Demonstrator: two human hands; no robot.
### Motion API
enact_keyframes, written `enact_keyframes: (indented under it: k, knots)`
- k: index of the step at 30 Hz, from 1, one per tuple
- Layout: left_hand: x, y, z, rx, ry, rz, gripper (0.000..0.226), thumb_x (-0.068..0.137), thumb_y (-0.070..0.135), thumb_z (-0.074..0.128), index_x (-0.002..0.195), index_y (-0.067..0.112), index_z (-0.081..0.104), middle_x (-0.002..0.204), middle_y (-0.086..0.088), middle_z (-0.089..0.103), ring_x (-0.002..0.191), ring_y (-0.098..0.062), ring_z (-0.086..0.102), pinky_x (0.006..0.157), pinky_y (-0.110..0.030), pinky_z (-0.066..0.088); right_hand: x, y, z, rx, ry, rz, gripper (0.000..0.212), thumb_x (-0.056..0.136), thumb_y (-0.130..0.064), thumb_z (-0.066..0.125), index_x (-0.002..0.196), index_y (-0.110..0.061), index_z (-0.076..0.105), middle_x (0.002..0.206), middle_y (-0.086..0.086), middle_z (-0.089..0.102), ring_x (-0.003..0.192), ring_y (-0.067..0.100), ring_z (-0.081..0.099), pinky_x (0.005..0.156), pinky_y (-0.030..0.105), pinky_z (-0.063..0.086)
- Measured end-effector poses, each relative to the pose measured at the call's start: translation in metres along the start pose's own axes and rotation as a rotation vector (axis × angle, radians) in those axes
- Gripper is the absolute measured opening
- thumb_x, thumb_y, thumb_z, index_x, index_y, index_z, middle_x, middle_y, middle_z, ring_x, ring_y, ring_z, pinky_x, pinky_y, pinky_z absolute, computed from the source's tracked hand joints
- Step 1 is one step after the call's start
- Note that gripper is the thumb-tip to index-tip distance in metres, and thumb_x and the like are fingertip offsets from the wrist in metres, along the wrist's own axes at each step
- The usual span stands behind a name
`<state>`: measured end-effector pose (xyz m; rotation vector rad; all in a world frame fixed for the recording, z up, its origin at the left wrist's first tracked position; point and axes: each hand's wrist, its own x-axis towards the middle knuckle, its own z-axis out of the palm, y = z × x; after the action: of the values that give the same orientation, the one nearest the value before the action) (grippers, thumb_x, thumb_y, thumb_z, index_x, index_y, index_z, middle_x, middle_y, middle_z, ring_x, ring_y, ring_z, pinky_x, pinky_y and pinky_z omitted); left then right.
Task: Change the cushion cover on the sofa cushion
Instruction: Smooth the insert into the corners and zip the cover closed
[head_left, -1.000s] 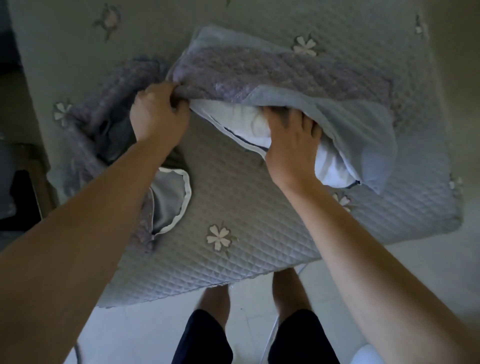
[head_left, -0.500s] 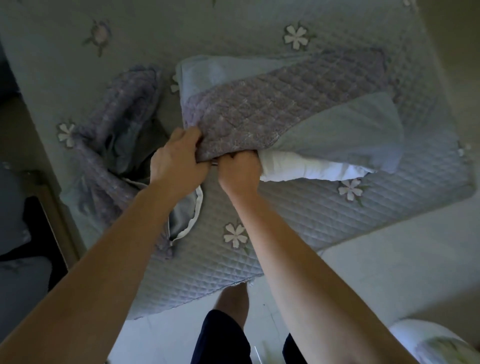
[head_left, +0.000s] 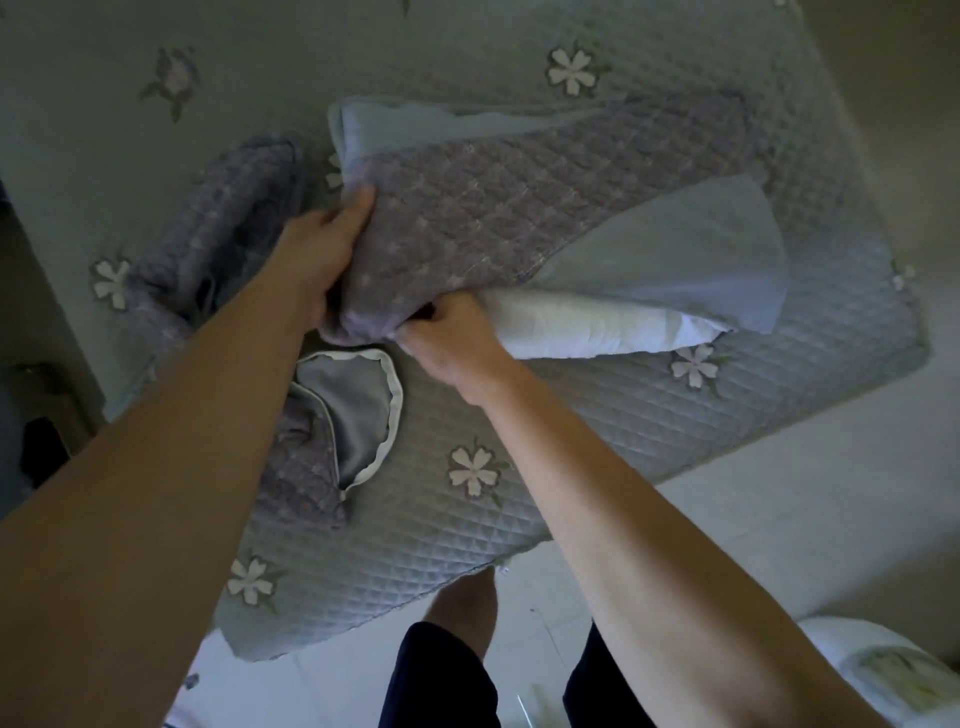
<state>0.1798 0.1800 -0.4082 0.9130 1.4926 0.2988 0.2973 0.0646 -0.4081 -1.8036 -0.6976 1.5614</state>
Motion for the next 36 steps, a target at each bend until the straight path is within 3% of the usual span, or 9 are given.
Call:
enact_keyframes:
  k: [5, 7, 11, 15, 19, 23, 27, 29, 36]
  knots:
    - [0.017, -0.023, -0.017, 0.273, 0.235, 0.119, 0.078, 0.06, 0.071, 0.073, 0.124, 0.027, 0.062, 0.117, 0.006, 0.068, 0.103, -0.015, 0.066, 0.088, -0.039, 0.056, -0.013, 0.015, -0.007, -0.147, -0.298, -0.002, 0.021, 0.095, -0.016, 0.059, 0.094, 0.004, 0.066, 0.088, 0.016, 0.07, 0.079, 0.023, 0.061, 0.071, 0.032, 0.049]
    - [0.024, -0.034, -0.017, 0.335, 0.359, 0.125, 0.073, 0.061, 0.066, 0.071, 0.122, 0.027, 0.063, 0.117, 0.005, 0.067, 0.103, -0.018, 0.065, 0.09, -0.041, 0.056, -0.023, 0.037, -0.014, -0.089, -0.262, -0.048, 0.02, 0.097, -0.02, 0.06, 0.112, -0.009, 0.066, 0.112, 0.001, 0.071, 0.103, 0.014, 0.067, 0.09, 0.029, 0.054]
    - [0.034, -0.038, -0.004, 0.425, 0.482, 0.12, 0.059, 0.073, 0.052, 0.073, 0.122, 0.021, 0.062, 0.12, -0.003, 0.066, 0.108, -0.025, 0.062, 0.094, -0.039, 0.052, -0.055, 0.095, -0.035, -0.246, 0.376, -0.256, 0.012, 0.097, -0.028, 0.061, 0.107, -0.021, 0.063, 0.102, -0.011, 0.065, 0.089, 0.0, 0.062, 0.075, 0.018, 0.051]
    - [0.03, -0.043, 0.0, 0.494, 0.535, 0.128, 0.058, 0.081, 0.049, 0.07, 0.127, 0.016, 0.059, 0.126, -0.006, 0.063, 0.116, -0.027, 0.058, 0.098, -0.036, 0.048, -0.044, 0.11, -0.05, -0.129, 0.646, -0.138, 0.022, 0.088, -0.035, 0.069, 0.102, -0.022, 0.058, 0.101, -0.005, 0.06, 0.085, 0.005, 0.056, 0.07, 0.017, 0.044]
    - [0.0, -0.059, 0.018, 0.484, 0.68, 0.081, 0.053, 0.093, 0.042, 0.057, 0.133, 0.008, 0.051, 0.132, -0.013, 0.057, 0.123, -0.031, 0.052, 0.098, -0.034, 0.04, -0.022, 0.113, -0.067, 0.029, 0.281, 0.163, 0.064, 0.086, -0.04, 0.069, 0.141, -0.023, 0.041, 0.146, 0.0, 0.038, 0.132, 0.017, 0.041, 0.105, 0.035, 0.04]
    - [-0.049, -0.099, 0.074, 0.157, 0.965, -0.09, 0.036, 0.088, 0.016, 0.052, 0.122, 0.005, 0.049, 0.132, -0.021, 0.044, 0.127, -0.04, 0.041, 0.101, -0.035, 0.034, -0.008, 0.107, -0.094, 0.052, 0.024, 0.35, 0.039, 0.087, -0.003, 0.062, 0.124, -0.011, 0.056, 0.122, 0.003, 0.053, 0.109, 0.018, 0.048, 0.081, 0.026, 0.04]
    - [-0.087, -0.108, 0.151, -0.478, 0.376, -0.498, 0.035, 0.071, 0.022, 0.069, 0.101, 0.011, 0.054, 0.1, -0.009, 0.054, 0.087, -0.028, 0.06, 0.072, -0.035, 0.051, 0.0, 0.12, -0.135, 0.362, 0.19, 0.377, 0.014, 0.086, -0.001, 0.06, 0.083, -0.013, 0.067, 0.095, 0.004, 0.07, 0.1, 0.022, 0.064, 0.09, 0.035, 0.051]
    - [-0.091, -0.093, 0.177, -0.78, 0.057, -0.438, 0.047, 0.075, 0.028, 0.077, 0.114, 0.008, 0.061, 0.108, -0.007, 0.068, 0.099, -0.024, 0.066, 0.087, -0.039, 0.054, -0.011, 0.125, -0.15, 0.471, 0.294, 0.399, 0.015, 0.092, -0.008, 0.055, 0.086, -0.012, 0.068, 0.093, 0.007, 0.071, 0.094, 0.02, 0.068, 0.088, 0.036, 0.055]
    - [-0.034, -0.053, 0.182, -1.101, 0.08, -0.262, 0.043, 0.086, 0.037, 0.071, 0.122, 0.013, 0.065, 0.118, -0.014, 0.069, 0.112, -0.037, 0.063, 0.098, -0.06, 0.046, -0.018, 0.113, -0.222, 1.093, 0.623, 0.247, 0.059, 0.092, -0.068, 0.041, 0.112, -0.016, 0.062, 0.107, 0.006, 0.066, 0.101, 0.019, 0.065, 0.095, 0.035, 0.051]
